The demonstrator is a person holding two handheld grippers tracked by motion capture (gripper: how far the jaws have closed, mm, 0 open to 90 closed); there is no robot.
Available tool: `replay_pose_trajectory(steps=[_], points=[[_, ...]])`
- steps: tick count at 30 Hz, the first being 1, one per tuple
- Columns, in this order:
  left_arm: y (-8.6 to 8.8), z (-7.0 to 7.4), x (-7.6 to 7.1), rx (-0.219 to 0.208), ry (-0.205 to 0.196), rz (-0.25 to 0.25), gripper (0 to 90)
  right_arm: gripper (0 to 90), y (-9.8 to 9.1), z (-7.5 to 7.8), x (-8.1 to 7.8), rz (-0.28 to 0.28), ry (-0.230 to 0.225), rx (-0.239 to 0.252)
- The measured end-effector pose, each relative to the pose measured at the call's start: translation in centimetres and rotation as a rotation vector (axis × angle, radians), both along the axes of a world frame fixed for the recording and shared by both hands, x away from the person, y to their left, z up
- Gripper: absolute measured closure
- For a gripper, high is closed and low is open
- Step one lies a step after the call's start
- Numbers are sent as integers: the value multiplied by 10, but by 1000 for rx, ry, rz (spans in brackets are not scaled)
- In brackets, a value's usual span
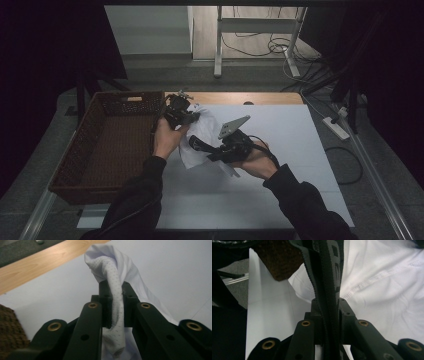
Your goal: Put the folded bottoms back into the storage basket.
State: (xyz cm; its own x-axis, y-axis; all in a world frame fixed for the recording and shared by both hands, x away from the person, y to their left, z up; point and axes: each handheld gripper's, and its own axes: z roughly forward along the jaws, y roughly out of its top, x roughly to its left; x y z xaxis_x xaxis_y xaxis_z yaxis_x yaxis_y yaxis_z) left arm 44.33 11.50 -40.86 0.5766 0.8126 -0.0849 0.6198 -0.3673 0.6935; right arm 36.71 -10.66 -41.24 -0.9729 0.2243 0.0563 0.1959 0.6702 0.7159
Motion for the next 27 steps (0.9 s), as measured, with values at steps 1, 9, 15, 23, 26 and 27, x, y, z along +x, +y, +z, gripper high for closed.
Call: replay_pose_trajectory(steps=[1,9,15,23,26,27], points=[[3,2,0,2,-3,2,816,788,2,2,0,1,-3,6],[22,13,0,-9,-10,28,816,788,21,11,1,15,-21,40],[33,20,-2,-14,-23,39,816,787,34,14,3,29,-10,50],[52,33,-4,-21,-47,62,816,787,51,22,4,44,-31,66],[60,37,-5,-25,-59,75,816,788,57,27,6,49,-44,69],[63,38,-5,-27,-60,78,816,787,59,28,6,50,-43,73]])
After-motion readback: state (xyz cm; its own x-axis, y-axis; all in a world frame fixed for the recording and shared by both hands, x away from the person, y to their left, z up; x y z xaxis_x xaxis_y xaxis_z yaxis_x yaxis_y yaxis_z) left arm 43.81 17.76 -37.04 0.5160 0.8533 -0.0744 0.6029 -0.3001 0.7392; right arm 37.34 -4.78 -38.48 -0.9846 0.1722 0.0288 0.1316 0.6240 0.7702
